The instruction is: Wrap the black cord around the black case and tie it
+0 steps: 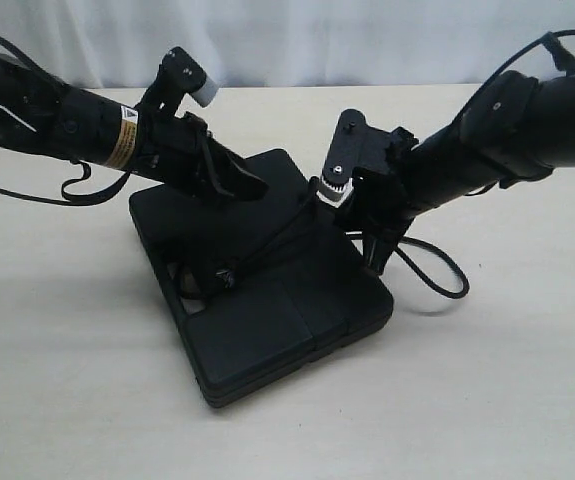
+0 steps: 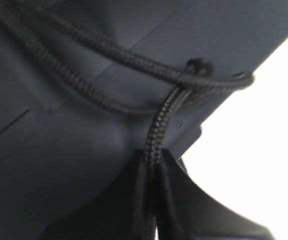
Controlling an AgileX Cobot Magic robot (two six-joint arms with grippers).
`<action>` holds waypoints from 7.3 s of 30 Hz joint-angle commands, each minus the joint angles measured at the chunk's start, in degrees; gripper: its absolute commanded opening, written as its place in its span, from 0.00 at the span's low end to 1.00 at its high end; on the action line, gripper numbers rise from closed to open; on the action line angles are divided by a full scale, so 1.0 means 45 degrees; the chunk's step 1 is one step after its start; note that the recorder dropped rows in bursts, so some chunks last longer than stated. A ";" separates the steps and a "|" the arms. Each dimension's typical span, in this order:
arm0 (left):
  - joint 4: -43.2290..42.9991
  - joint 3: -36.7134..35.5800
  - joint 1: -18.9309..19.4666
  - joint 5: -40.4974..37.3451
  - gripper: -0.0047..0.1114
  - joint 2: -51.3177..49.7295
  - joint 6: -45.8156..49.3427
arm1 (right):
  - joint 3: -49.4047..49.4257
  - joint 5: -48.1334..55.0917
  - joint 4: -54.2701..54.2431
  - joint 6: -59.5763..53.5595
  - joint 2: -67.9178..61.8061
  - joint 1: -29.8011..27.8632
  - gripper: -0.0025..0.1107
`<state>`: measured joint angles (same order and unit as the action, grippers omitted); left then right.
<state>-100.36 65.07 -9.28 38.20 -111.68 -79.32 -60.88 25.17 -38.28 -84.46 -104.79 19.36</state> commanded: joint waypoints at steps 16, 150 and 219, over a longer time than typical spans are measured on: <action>0.0092 0.0070 -0.0563 0.0275 0.49 -0.0207 0.9116 | -0.0632 0.0725 -0.0390 0.0014 -0.0402 0.0143 0.06; 2.7321 0.5529 -0.3367 -1.7412 0.13 -0.1593 3.9998 | -0.0661 0.3807 0.3222 0.7635 0.1422 -0.0338 0.66; 2.3783 0.5514 -0.3432 -1.9079 0.04 0.1832 3.7217 | -0.1928 0.3657 -0.1855 0.3366 0.2422 -0.0280 0.66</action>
<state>4.98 90.05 -24.72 -47.58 -104.51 88.67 -69.36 41.39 -44.36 -67.07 -93.28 18.11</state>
